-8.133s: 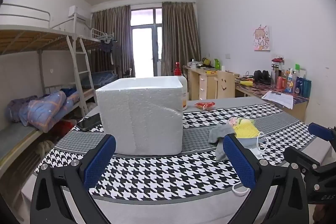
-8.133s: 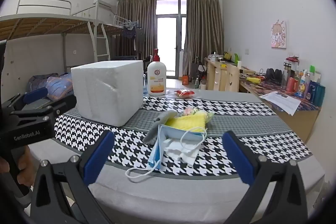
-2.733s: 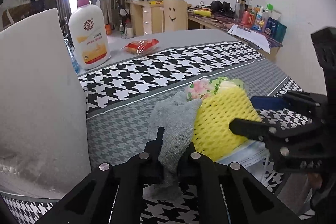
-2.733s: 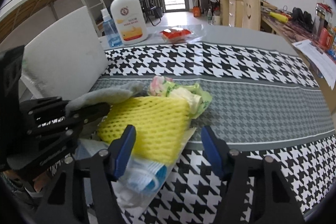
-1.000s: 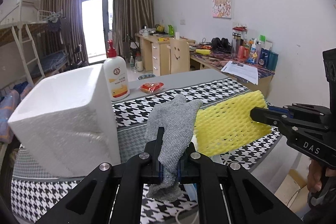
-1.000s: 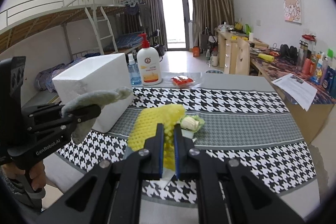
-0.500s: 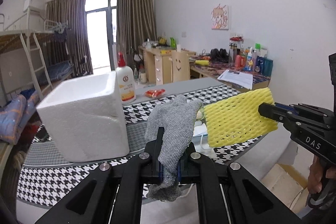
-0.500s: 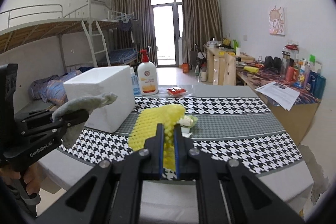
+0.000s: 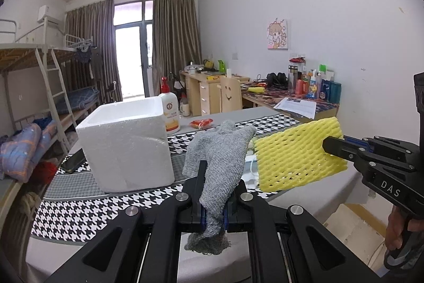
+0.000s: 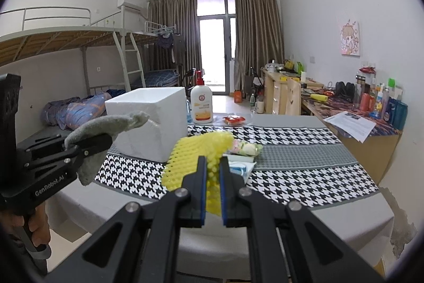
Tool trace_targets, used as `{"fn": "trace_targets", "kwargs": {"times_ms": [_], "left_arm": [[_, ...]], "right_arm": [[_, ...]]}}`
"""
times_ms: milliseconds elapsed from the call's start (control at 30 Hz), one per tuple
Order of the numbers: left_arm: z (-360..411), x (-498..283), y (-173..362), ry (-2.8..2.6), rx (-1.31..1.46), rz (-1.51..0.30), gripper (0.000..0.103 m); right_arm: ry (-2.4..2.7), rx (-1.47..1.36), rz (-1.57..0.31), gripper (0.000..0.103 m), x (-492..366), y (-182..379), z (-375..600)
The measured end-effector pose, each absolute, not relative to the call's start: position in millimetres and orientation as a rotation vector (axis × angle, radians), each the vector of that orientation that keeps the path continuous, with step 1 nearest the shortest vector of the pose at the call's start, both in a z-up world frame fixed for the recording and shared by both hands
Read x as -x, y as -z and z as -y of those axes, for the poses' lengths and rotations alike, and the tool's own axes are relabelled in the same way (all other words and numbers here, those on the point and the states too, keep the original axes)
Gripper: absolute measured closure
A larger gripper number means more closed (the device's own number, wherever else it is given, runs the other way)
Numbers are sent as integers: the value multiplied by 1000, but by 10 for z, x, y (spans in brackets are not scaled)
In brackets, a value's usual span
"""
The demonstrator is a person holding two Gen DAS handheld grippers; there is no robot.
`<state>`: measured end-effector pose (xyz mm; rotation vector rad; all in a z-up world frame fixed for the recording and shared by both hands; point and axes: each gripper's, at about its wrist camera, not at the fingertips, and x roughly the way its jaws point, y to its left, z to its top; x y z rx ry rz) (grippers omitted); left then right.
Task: Organize soft objects
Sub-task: 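Lift the grey sock and yellow mesh with both tools toward the foam box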
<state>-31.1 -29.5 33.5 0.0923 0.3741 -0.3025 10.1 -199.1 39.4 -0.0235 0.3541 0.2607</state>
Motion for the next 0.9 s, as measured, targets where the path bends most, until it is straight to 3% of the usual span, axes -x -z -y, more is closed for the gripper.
{"fn": "trace_targets", "kwargs": {"times_ms": [900], "left_arm": [[-591, 572, -331, 48, -10, -344, 94]], "right_arm": [[-462, 109, -349, 92, -218, -385, 1217]]}}
